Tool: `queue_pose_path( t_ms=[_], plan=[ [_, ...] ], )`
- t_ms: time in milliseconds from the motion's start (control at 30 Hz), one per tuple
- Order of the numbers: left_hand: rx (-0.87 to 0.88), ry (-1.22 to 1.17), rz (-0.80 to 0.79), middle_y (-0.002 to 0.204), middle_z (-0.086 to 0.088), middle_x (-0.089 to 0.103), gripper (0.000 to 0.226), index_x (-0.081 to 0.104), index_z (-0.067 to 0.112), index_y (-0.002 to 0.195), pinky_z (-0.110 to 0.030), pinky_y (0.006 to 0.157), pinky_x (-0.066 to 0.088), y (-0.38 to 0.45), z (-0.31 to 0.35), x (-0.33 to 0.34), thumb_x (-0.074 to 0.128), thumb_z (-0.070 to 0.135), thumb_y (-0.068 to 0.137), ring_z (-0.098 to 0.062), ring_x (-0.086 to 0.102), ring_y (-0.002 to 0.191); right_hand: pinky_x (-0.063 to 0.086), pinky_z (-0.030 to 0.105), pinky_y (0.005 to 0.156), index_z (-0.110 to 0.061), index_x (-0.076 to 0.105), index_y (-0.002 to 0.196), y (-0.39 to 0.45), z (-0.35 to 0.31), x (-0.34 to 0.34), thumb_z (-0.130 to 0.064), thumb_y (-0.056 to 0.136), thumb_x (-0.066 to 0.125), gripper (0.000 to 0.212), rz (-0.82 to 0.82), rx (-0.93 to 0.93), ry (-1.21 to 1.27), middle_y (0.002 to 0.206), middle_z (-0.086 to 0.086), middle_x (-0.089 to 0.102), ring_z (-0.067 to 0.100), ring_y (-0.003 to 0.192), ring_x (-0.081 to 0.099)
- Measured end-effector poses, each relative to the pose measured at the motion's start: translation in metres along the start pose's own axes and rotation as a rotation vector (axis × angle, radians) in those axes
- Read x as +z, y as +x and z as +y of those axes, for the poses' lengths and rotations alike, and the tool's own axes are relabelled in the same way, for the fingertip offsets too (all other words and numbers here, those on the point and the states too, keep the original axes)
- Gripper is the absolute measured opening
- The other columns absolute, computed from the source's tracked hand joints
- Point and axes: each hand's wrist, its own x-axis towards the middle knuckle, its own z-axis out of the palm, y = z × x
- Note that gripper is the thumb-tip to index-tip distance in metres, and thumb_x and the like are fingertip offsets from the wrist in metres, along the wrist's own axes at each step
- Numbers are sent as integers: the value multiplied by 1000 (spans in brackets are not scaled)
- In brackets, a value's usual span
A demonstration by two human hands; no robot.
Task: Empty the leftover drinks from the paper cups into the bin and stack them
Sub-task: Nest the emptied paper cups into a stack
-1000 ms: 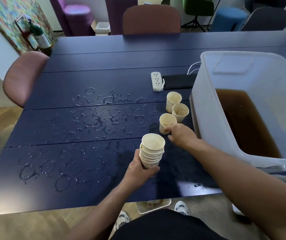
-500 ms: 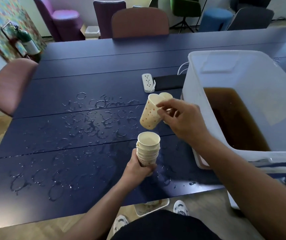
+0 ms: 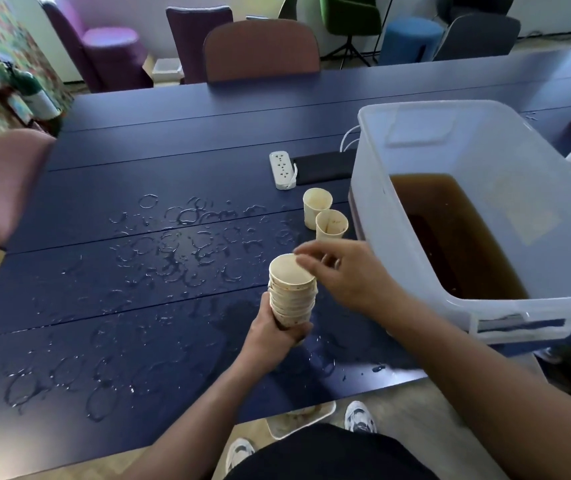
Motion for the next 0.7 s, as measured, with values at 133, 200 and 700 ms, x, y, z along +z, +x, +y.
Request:
queue_pose_path(
  t_ms=[133, 200, 700],
  plan=[
    [11, 43, 2, 110, 16, 68, 67, 47, 42, 117, -41, 96, 53, -3, -1, -6, 80, 50, 59, -7, 65, 103, 45, 9, 69, -25, 75, 101, 27, 18, 2, -26, 93, 67, 12, 210, 158, -42, 90, -10, 70, 4, 78, 61],
    [4, 51, 7, 111, 16, 67, 69, 47, 40, 120, -38, 96, 53, -4, -3, -8, 82, 46, 61, -6, 64, 104, 49, 19, 82, -23, 73, 107, 39, 32, 7, -25, 91, 67, 17, 176, 236, -108, 104, -5, 70, 9, 90, 63],
    [-7, 61, 32, 113, 18, 64, 66, 42, 41, 123, -34, 94, 53, -20, -15, -29, 85, 31, 75, -3, 62, 105, 40, 35, 66, -13, 50, 120, 82, 81, 39, 0, 91, 48, 32, -146, 424, -778, 119, 8, 56, 33, 90, 62]
  ],
)
